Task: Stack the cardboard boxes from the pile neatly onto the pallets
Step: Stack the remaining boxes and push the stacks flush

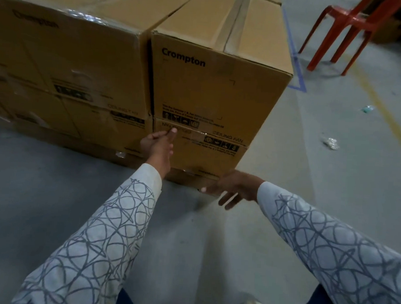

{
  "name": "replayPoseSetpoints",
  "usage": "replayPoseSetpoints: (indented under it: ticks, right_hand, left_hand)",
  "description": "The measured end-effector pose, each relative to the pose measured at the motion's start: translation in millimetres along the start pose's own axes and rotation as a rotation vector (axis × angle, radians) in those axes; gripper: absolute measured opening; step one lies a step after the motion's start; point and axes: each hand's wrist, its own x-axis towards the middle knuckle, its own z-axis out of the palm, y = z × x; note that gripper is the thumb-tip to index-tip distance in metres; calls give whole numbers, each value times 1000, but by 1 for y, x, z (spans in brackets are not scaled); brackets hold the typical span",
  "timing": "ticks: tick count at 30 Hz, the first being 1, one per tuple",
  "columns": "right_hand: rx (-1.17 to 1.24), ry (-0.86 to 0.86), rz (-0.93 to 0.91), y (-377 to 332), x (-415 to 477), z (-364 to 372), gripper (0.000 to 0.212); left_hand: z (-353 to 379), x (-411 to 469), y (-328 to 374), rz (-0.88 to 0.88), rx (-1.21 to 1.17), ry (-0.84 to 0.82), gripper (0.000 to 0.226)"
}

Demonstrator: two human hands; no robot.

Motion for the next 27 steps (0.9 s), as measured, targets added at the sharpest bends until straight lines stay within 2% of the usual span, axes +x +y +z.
replayPoseSetpoints:
  ticks: [3,5,7,12,17,23,27]
  right_hand:
    - [-272,107,-243,-24,5,18,32]
    - [-433,202,-405,-45,0,22,38]
    - [-474,240,-505,-61,-5,22,44]
    - [-486,279,-642,-78,-12,25,38]
    - [-466,275,-619,-80,-8,28,36]
    - [-89,219,-383,-80,6,20,38]
    - [-28,244,-342,-82,12,14,28]
  left_hand:
    - [-14,10,10,214,-94,257,18]
    - [-23,12,21,358,-117,349,24]
    - [-28,17,26,431,-77,346,34]
    - [-30,20,15,504,157,277,44]
    - [-27,18,17,536,205,308,42]
    - [-22,28,8,597,205,344,33]
    - [-20,34,10,620,206,361,33]
